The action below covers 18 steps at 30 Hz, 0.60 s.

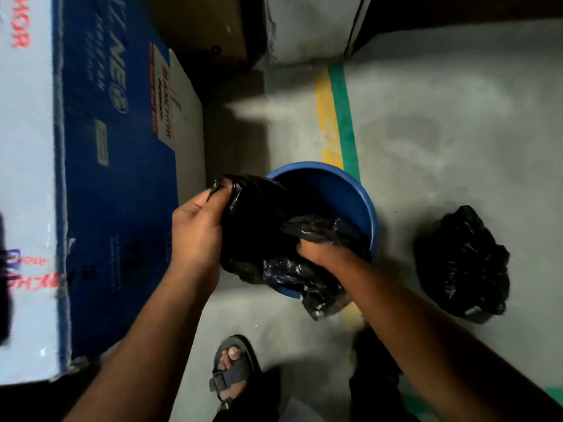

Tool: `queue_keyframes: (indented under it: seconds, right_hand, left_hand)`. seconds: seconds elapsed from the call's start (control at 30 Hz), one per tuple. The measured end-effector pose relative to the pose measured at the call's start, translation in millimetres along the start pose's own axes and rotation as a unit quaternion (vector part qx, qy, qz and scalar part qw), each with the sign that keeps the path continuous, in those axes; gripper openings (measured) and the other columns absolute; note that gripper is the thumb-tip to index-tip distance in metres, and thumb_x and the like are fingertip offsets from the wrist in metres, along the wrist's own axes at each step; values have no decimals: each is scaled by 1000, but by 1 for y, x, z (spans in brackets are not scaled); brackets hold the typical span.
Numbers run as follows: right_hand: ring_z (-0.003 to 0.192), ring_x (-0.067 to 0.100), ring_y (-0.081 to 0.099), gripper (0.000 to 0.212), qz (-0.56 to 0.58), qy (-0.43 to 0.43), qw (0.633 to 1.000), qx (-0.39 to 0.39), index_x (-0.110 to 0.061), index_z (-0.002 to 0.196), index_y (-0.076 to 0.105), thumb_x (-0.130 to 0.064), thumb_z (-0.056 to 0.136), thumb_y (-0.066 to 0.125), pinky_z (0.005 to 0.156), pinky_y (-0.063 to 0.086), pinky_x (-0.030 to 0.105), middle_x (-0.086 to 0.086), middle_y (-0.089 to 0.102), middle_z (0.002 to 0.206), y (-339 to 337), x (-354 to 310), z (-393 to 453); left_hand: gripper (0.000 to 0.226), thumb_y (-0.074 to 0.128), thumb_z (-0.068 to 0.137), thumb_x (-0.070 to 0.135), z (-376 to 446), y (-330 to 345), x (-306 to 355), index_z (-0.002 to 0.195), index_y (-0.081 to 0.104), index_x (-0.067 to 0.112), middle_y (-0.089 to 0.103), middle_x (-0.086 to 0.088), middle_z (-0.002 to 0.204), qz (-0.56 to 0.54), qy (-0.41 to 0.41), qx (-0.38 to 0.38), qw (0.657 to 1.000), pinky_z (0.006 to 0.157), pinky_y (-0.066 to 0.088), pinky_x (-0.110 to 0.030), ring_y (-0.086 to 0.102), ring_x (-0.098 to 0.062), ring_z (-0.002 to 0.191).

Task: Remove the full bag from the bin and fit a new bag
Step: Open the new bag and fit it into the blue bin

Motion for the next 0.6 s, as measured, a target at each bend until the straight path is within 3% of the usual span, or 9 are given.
queue_keyframes:
  seconds: [0.07,0.13,0.23,0.27,0.33,0.4,0.5,0.6]
  right_hand:
    - [120,27,56,49,91,11,993,78,-20,133,55,-30,86,63,106,39,32,9,62,128,-31,5,-19]
    - [87,16,64,46,265,67,955,120,-12,120,62,-27,79,76,82,50,27,6,70,98,-52,25,-42]
    - [88,15,64,44,454,74,865,200,-12,108,53,-14,74,81,82,55,35,11,69,113,-84,40,-65]
    - [89,18,63,46,413,80,870,257,-13,104,51,-18,71,83,82,54,37,10,68,111,-101,41,-73]
    - [96,24,55,54,144,86,903,396,-17,102,51,-36,63,83,83,45,37,5,61,105,-140,40,-87]
    - [104,30,50,61,-59,117,877,463,-21,107,50,-49,60,78,83,40,39,6,54,113,-165,36,-91]
    - [111,30,47,71,-81,139,860,485,-26,123,45,-44,63,77,84,38,41,8,46,124,-183,49,-67]
    - [110,29,53,67,32,89,919,382,-38,131,45,-25,72,73,86,46,42,6,52,121,-178,77,-21]
  left_hand:
    - [24,61,93,28,2,-2,-5,75,72,20,71,-5,75,46,1,3,999,68,53,-34,66,-20,74]
    - [21,59,94,27,6,-8,-10,78,72,21,72,-8,83,75,-4,16,997,75,54,-41,67,-26,82]
    - [19,56,94,20,11,-10,-12,89,74,20,74,-10,94,109,-11,28,994,85,55,-47,69,-32,96]
    - [18,56,93,20,13,-7,-13,92,74,18,74,-12,95,120,-12,25,992,85,55,-48,69,-33,96]
    - [18,58,90,24,19,0,-12,89,73,14,72,-18,92,138,-10,19,990,77,55,-43,69,-30,86]
    - [20,61,88,27,27,11,-10,84,71,11,71,-19,86,154,-3,8,988,70,52,-37,65,-23,76]
    - [16,61,89,26,41,25,-7,89,72,15,71,-7,83,146,0,-22,989,72,53,-35,67,-20,79]
    - [23,61,90,18,59,34,-11,108,70,6,71,-21,104,76,-21,-71,994,84,52,-38,67,-30,93]
Point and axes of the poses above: each hand's wrist, its own z-axis towards the middle knuckle, its own y-axis out of the palm, x = y × z, the point moved 8 cm from there along z, towards the middle knuckle
